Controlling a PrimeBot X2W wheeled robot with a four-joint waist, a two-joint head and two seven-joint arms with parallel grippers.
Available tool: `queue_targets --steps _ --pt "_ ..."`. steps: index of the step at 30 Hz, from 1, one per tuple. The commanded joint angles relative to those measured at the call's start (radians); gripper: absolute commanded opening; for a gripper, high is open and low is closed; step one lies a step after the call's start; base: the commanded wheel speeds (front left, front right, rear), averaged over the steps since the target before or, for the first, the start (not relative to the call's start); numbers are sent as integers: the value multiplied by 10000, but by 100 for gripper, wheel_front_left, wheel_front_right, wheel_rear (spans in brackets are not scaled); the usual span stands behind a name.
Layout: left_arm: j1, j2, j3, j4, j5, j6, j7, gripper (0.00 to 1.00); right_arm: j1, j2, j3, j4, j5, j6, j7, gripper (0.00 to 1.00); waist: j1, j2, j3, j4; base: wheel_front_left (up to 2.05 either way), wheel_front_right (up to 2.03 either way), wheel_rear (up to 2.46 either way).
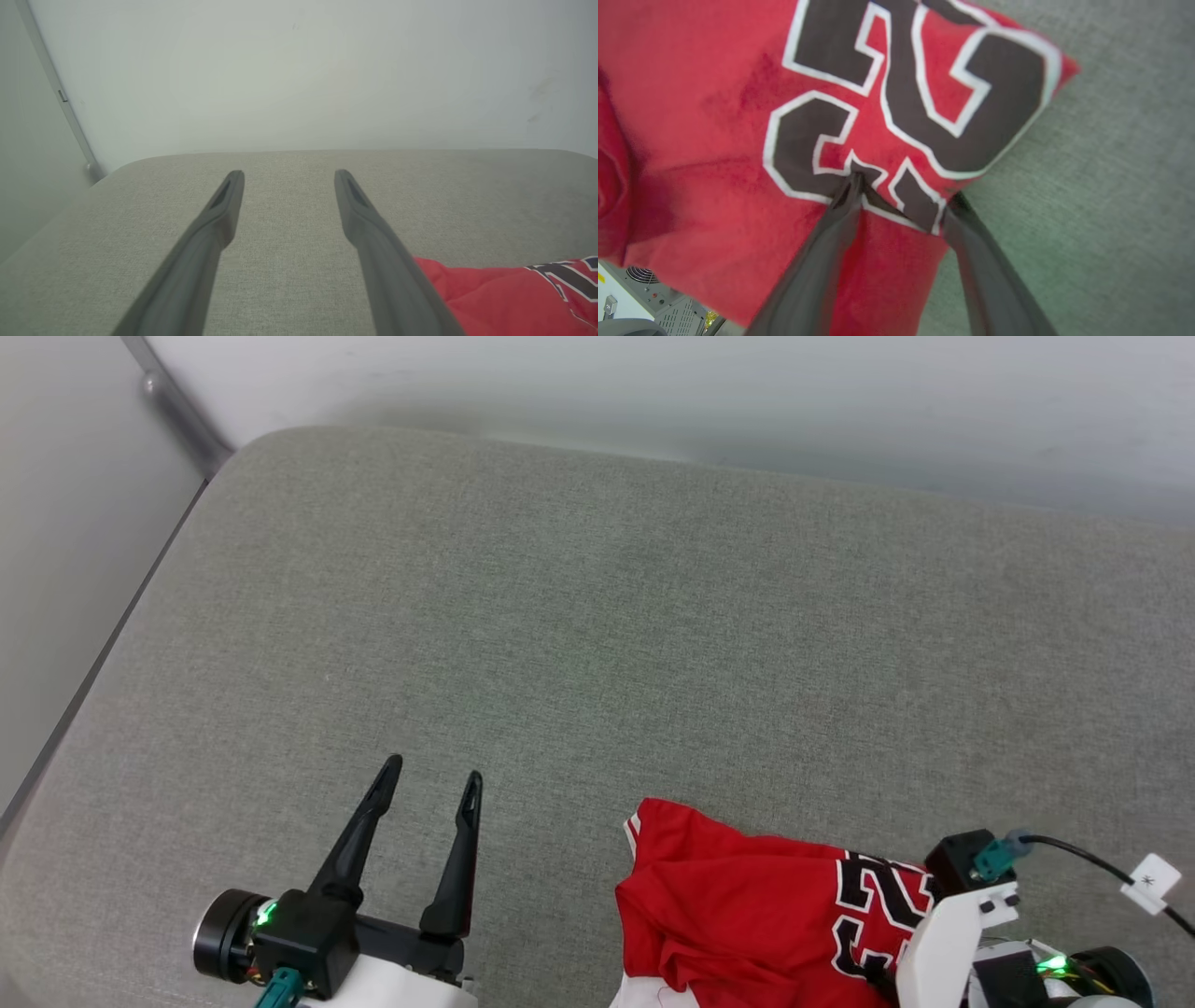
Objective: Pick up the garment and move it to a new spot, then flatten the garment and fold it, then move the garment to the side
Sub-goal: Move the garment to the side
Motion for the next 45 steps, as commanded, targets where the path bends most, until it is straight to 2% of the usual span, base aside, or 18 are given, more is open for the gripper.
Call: queue_targets --steps 1,6,10,15,18,19,24,27,35,38,45 --pt "-104 34 -48 24 15 -13 -21 100 130 164 356 513 74 29 20 0 -1 0 -18 -6 0 0 0" --pt "25 9 -56 69 41 -14 -21 100 -284 -293 733 559 -278 14 -438 0 -1 0 -238 -288 0 0 0" --pt "166 -30 -159 18 74 -14 -21 100 -869 -1068 1417 294 -771 5 -546 0 -1 0 -473 -860 0 0 0" --pt "105 -84 -343 -79 100 -14 -21 100 -1741 -2119 2446 -184 -1178 14 -568 0 -1 0 -487 -1874 0 0 0" --pt "16 64 -549 -135 347 -15 -21 100 -2363 -3079 3039 -495 -1413 14 -607 0 -1 0 -315 -2585 0 0 0" --pt "16 64 -549 -135 347 -15 -21 100 -2363 -3079 3039 -495 -1413 14 -607 0 -1 0 -315 -2585 0 0 0" --pt "-256 209 -662 -371 463 -15 -21 100 -3638 -4402 3826 -810 -1184 9 -742 0 -1 0 347 -3875 0 0 0" --pt "-562 342 -782 -533 504 -15 -21 100 -4329 -4892 3939 -702 -1231 12 -985 0 -1 0 903 -4483 0 0 0" --pt "-1466 991 -1057 -1029 692 -13 -20 100 -5578 -5855 3254 320 -1635 9 -2076 0 -1 0 2600 -5501 0 0 0" --pt "-1735 1268 -1158 -1232 769 -13 -21 100 -5802 -6150 2721 965 -1832 11 -2608 0 -1 0 3140 -5669 0 0 0" --pt "-2359 1691 -1373 -1753 885 -13 -21 100 -5947 -6343 902 2709 -2367 11 -3716 0 -1 0 4097 -5637 0 0 0"
